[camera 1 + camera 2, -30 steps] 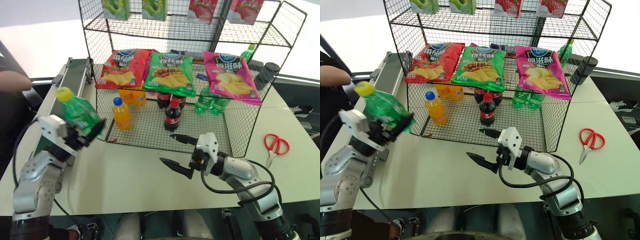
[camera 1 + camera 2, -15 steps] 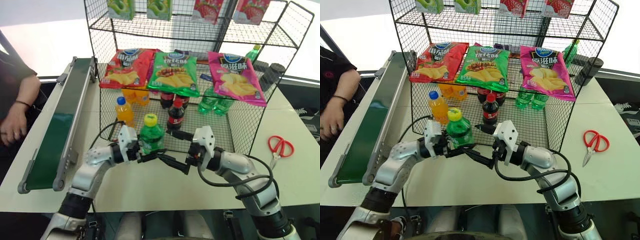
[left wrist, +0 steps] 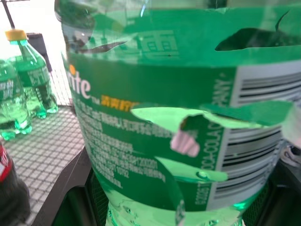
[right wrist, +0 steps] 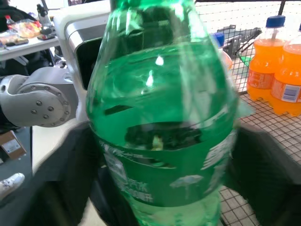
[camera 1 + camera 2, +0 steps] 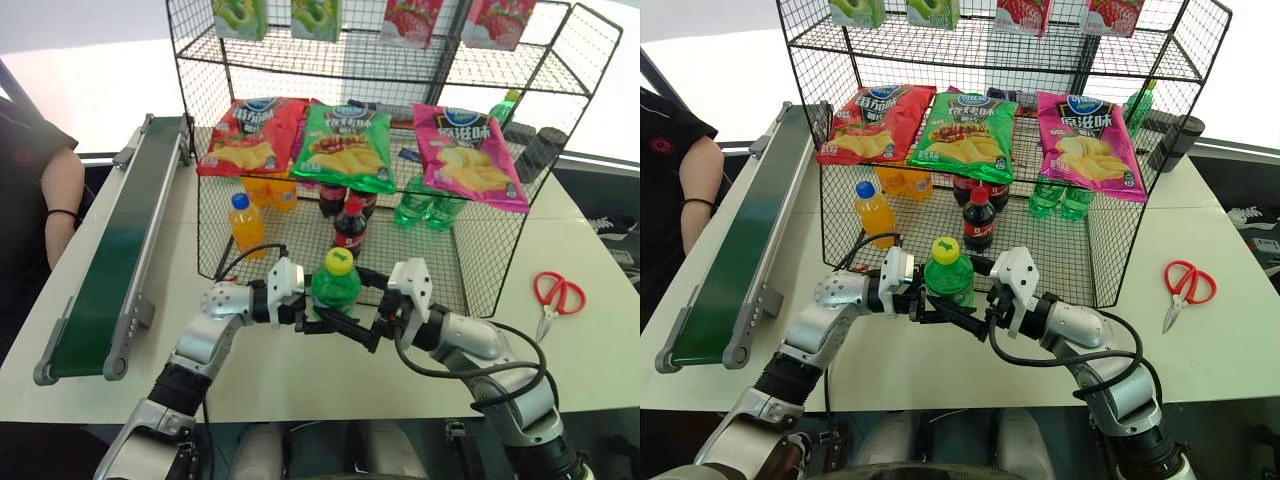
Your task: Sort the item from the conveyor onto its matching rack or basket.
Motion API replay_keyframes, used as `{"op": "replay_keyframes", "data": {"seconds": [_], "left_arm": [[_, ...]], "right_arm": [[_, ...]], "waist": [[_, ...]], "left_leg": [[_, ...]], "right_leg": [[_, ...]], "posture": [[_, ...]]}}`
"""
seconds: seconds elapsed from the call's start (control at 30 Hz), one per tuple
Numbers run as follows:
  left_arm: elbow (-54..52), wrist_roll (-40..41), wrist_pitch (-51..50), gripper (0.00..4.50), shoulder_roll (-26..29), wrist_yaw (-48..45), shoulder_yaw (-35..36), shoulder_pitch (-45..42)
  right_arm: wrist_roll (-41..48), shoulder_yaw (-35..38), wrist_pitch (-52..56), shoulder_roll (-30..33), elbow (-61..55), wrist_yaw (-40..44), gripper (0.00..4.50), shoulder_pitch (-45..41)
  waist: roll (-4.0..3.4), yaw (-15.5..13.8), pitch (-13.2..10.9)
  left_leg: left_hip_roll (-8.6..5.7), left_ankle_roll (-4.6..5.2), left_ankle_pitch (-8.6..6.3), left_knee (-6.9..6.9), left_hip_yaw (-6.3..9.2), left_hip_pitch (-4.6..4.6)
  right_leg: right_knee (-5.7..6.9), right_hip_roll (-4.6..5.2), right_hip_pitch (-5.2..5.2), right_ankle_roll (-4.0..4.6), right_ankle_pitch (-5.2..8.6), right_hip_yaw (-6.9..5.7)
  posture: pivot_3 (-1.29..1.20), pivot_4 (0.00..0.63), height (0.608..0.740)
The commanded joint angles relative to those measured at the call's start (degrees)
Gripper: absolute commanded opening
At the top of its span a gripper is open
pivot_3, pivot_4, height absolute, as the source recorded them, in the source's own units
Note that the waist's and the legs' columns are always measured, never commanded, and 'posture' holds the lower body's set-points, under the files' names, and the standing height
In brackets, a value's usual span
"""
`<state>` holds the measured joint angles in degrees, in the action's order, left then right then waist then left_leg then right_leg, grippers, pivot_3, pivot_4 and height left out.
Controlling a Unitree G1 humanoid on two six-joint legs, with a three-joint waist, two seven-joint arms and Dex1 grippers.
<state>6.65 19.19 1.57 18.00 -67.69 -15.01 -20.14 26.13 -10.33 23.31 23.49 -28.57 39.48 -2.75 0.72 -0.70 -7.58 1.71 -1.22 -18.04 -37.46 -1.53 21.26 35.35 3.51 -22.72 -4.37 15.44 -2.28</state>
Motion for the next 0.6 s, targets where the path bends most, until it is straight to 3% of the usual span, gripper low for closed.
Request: {"op": "replay_keyframes", "data": {"seconds": [0.03,0.07,0.17,0.47,0.6], "left_arm": [[-1.7,0.9,-0.1,2.83,-0.3,-0.8,0.2,-1.2],[-2.0,1.2,-0.9,2.83,-0.3,-0.8,0.2,-1.2],[-2.5,1.5,-2.6,4.36,-0.3,-0.4,0.4,-0.9],[1.0,-2.1,-0.1,4.44,2.6,4.7,4.0,3.3],[-2.2,-1.9,0.4,4.44,3.4,9.2,7.1,7.0]], "right_arm": [[2.0,1.0,-0.3,-0.6,-1.1,0.6,3.01,-0.6],[2.1,1.3,-0.2,-0.7,-0.6,0.5,3.01,-1.3],[1.4,2.2,-1.2,-1.4,1.0,-0.4,3.01,-2.8],[-4.6,8.5,-7.3,-2.1,2.7,-7.7,3.01,0.4],[-9.2,13.9,-9.3,-2.2,8.1,-13.9,3.01,1.3]], "waist": [[0.00,0.0,0.0],[0.00,0.0,0.0],[0.00,0.0,0.0],[-0.01,0.0,0.0],[0.00,0.0,0.0]], "left_leg": [[0.00,0.00,0.00,0.00,0.00,0.00],[0.00,0.00,0.00,0.00,0.00,0.00],[0.00,0.00,0.00,-0.01,0.01,0.00],[0.02,0.00,0.00,-0.02,0.00,0.01],[0.06,0.00,0.00,-0.02,0.00,-0.01]], "right_leg": [[0.00,0.00,0.00,0.00,0.00,0.00],[0.00,0.00,0.00,0.00,0.00,0.00],[0.01,0.00,0.00,0.00,0.00,0.00],[-0.01,0.01,0.01,0.00,0.00,0.03],[0.00,0.04,0.03,0.00,0.00,0.04]], "posture": [[0.00,0.150,0.740],[0.00,0.150,0.740],[0.00,0.150,0.740],[0.00,0.150,0.740],[0.00,0.150,0.740]]}}
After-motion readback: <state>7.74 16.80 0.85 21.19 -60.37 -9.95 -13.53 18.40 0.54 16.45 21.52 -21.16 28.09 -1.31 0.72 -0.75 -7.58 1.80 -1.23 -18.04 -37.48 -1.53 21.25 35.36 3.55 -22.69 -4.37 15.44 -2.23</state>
